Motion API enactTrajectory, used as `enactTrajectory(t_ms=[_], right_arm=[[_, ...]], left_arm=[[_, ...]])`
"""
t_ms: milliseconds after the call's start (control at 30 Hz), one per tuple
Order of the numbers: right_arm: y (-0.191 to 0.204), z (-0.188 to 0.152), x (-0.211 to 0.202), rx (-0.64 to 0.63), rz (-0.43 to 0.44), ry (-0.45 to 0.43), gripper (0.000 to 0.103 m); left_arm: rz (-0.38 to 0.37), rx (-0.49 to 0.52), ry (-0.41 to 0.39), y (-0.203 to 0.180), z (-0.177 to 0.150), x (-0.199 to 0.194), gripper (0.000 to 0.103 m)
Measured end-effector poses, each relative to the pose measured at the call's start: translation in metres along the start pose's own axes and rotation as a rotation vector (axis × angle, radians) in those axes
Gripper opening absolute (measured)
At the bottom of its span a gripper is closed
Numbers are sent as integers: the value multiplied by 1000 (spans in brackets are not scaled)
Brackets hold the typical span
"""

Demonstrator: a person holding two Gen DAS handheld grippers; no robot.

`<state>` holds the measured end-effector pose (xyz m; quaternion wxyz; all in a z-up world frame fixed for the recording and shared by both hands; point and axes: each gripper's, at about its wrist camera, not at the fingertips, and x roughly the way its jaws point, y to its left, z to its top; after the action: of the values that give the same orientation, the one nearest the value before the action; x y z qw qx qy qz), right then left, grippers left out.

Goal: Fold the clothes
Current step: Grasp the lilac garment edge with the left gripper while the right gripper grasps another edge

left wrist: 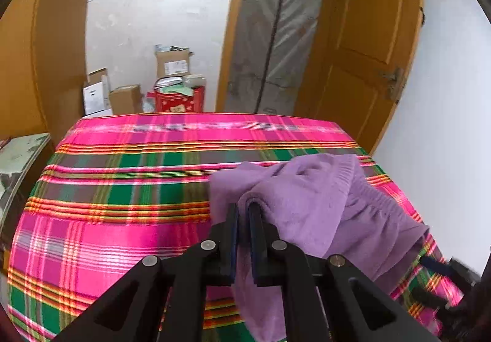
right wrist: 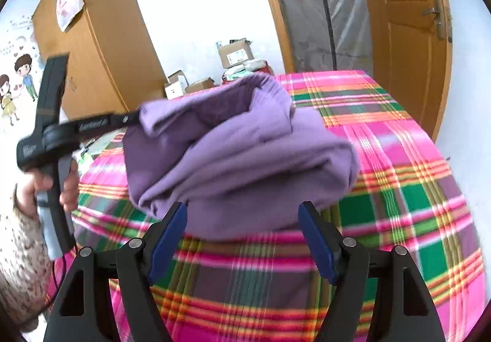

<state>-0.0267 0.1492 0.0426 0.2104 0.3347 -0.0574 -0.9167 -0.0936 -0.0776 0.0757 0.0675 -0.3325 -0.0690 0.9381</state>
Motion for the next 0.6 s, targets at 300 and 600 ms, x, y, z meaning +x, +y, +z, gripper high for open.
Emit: enactTrajectory(t_ms=[300, 600], right_arm=[[-20, 37, 35, 21, -47, -10, 77], [-21, 57, 59, 3, -136, 7, 75]], left_arm=[[26, -49, -10, 26, -6, -7, 7], [45, -89, -30, 45, -8, -16, 7]])
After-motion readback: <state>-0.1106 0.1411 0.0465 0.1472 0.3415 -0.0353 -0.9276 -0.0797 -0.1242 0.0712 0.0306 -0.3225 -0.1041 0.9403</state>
